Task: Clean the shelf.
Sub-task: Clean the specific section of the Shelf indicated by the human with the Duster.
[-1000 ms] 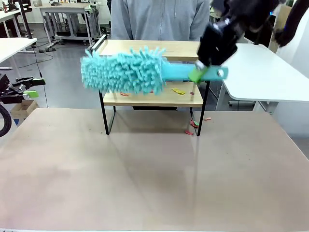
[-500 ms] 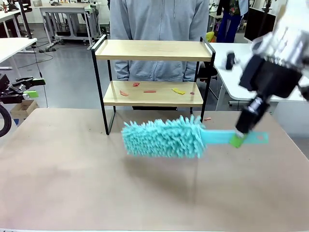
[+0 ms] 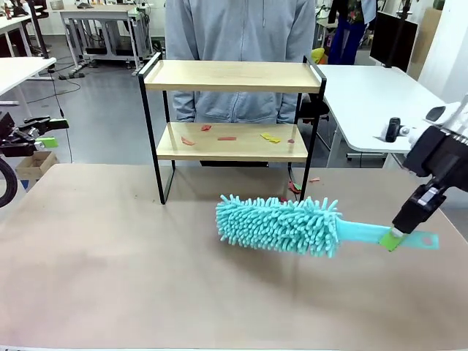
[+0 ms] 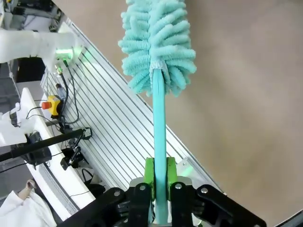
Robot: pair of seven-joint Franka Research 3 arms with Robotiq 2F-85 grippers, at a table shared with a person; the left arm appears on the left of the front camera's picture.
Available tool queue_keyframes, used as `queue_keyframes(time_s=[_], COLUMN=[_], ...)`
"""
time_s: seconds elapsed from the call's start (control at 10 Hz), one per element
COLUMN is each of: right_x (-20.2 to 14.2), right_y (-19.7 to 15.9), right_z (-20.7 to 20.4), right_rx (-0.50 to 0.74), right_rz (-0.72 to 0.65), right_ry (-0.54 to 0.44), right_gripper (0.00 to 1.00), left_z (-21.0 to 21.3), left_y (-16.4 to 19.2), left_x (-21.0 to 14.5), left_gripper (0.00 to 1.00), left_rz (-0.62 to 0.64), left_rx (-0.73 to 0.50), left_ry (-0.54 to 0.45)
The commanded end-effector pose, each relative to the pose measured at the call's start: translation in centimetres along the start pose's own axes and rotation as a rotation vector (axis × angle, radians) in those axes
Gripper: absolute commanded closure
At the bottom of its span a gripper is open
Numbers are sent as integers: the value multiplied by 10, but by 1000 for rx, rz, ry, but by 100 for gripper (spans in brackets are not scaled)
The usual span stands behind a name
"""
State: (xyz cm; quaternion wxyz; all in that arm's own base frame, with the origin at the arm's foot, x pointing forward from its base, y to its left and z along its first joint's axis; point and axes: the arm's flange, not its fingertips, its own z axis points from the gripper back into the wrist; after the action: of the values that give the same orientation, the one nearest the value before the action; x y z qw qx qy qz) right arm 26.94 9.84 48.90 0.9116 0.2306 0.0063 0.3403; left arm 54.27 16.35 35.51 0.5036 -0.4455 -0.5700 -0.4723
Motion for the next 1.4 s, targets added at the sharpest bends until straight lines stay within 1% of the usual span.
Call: queue_keyframes(time_s=[0.0, 0.1, 1.3], right_x=[-21, 0, 0], right_y=[-12, 0, 0], right_z=[-18, 0, 0], right_rx=[23, 0, 0], right_rz=[60, 0, 0], right_ry=[-47, 0, 0], right_gripper=[87, 87, 87], left_z=[0, 0, 0], left_y=[-2, -2, -2], left_x=[2, 2, 2], left_gripper=[0, 0, 0], left_rz=[-14, -14, -14], left_rx=[1, 1, 1], left_ry=[4, 4, 4])
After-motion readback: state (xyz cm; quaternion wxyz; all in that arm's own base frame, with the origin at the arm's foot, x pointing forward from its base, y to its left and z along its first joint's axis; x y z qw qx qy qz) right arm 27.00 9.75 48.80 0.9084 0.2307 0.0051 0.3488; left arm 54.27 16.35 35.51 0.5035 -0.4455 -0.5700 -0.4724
